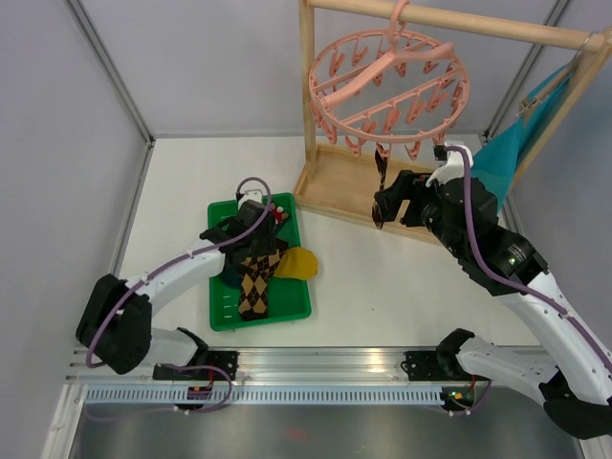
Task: Clip the socks to the hanger
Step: Pick up the sock from the bin.
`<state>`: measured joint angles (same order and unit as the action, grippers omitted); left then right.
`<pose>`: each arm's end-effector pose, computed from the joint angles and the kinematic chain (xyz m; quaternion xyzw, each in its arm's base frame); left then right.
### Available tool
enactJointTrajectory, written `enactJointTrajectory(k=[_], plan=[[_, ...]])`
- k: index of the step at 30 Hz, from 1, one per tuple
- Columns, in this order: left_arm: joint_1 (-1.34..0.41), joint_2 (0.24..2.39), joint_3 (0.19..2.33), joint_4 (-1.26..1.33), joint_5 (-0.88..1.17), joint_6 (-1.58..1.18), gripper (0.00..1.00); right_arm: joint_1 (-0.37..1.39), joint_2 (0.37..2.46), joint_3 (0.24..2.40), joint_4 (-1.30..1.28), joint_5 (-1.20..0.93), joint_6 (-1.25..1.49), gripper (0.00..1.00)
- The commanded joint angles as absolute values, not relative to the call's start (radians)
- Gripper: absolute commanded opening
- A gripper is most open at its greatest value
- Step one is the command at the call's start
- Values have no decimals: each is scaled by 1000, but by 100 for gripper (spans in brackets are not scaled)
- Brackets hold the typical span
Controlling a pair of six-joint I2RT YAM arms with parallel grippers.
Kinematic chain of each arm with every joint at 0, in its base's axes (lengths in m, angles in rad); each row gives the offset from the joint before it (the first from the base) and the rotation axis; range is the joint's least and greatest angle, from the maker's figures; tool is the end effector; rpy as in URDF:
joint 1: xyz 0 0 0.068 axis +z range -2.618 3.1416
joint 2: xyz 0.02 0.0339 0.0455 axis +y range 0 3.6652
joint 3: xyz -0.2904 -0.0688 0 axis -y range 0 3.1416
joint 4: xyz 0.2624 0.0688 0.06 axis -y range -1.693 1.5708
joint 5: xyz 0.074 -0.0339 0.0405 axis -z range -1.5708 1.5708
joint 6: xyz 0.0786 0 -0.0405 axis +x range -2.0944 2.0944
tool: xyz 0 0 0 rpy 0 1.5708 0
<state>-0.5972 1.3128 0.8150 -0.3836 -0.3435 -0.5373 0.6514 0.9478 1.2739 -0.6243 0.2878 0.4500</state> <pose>0.2623 -0.1464 0.2075 -0.0300 0.9286 -0.0432 0.3672 0.1906 0.1173 0.4464 0.0048 0.8005 0.2094 0.5615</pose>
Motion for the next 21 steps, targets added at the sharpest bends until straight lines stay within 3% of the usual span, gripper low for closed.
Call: enactJointTrajectory(k=[1,2,5,21], plan=[[-536,1399,899,-324,-177,-442,63,650,927,1267,-588,284,433,82],[-526,1410,900,-319,-161,-430,56,650,923,1266,-592,287,431,82],[-497,1437,900,-284,-103,-405,53,650,917,1258,-592,293,425,82],[-466,1578,996,-319,-137,-353,52,650,907,1244,-584,290,431,83]])
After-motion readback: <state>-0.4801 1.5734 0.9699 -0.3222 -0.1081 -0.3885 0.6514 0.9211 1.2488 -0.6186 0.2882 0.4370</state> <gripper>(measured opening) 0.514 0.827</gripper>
